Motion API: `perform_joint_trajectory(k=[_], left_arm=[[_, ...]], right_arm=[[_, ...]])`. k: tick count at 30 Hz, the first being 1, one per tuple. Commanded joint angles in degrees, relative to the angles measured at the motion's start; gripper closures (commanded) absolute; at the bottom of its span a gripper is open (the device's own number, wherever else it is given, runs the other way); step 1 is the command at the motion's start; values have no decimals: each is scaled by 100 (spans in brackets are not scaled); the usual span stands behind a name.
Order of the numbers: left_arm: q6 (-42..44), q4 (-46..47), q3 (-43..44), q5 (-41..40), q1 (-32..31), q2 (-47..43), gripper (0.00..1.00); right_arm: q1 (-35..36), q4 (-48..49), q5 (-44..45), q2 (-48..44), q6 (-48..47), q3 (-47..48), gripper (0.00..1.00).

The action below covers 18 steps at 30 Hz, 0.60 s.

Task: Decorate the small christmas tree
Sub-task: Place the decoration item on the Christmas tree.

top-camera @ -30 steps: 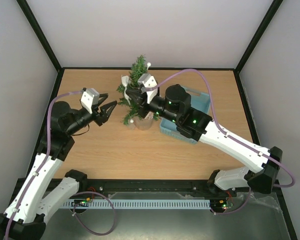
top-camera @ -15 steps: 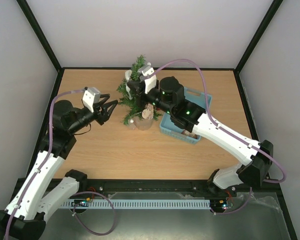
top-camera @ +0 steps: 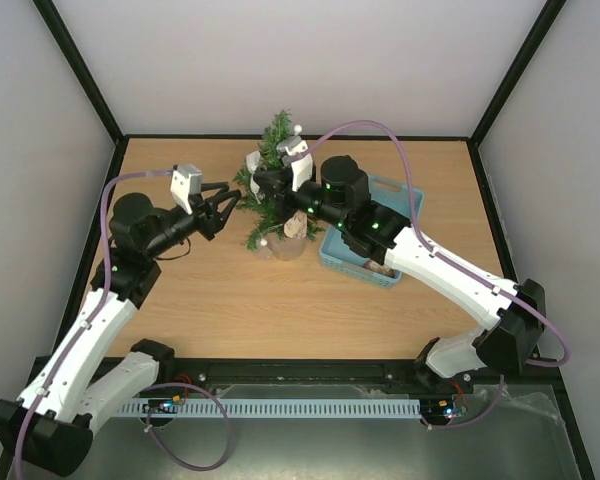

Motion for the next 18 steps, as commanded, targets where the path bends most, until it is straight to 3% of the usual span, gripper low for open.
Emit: perform_joint_trajectory(k=[1,10,18], left_arm=[[-420,-50,432,89,22,414,62],[-759,638,411,332,9,732,66],[-885,1011,575,451,-134,1181,75]], right_arm=[[-30,209,-48,-64,56,-27,98],[-39,-53,520,-142,-84,-102,98],[-47,-290,876,-169,-183,-74,90]])
